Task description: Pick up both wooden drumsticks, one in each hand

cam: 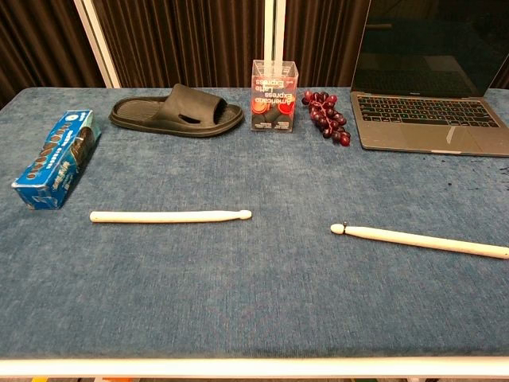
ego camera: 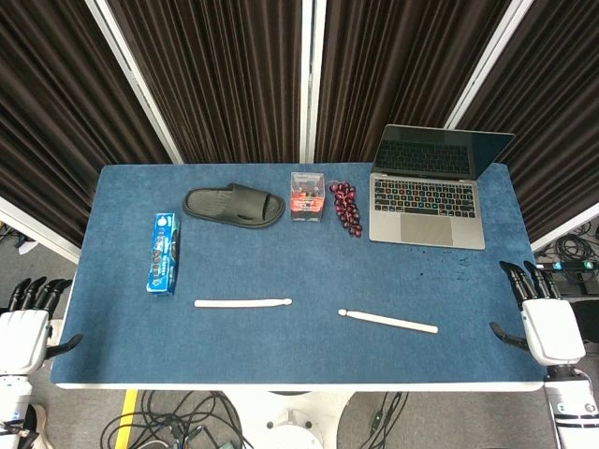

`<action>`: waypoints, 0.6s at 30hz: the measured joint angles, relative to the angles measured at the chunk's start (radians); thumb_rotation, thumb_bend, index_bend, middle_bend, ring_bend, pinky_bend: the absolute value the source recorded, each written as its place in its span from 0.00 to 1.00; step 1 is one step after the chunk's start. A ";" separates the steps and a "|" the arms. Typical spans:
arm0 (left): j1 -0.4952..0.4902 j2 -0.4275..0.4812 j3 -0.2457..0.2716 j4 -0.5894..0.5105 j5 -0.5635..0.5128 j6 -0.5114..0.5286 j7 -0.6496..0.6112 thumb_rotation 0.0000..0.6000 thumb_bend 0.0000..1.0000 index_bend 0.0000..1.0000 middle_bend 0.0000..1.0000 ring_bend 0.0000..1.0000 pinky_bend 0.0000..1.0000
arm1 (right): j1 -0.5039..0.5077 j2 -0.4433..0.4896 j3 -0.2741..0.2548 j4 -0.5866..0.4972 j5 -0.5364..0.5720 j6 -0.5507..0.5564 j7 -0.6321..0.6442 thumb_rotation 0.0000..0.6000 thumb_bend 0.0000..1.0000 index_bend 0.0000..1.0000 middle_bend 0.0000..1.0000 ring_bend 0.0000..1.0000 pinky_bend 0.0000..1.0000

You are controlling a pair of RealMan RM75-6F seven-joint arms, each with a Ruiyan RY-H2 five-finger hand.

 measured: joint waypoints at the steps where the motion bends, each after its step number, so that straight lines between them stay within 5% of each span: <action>1: -0.001 0.001 0.001 -0.002 0.000 -0.004 0.000 1.00 0.00 0.16 0.16 0.08 0.09 | -0.001 0.000 -0.001 0.001 0.000 0.000 0.000 1.00 0.08 0.00 0.13 0.00 0.12; 11: -0.005 0.002 0.001 -0.002 0.007 -0.011 -0.004 1.00 0.00 0.16 0.16 0.08 0.09 | 0.010 -0.010 -0.013 0.000 0.003 -0.036 -0.002 1.00 0.10 0.00 0.16 0.01 0.16; 18: -0.014 -0.004 0.001 0.006 0.009 -0.028 -0.013 1.00 0.00 0.16 0.16 0.08 0.09 | 0.058 -0.040 -0.011 -0.021 0.070 -0.153 -0.073 1.00 0.10 0.14 0.27 0.09 0.25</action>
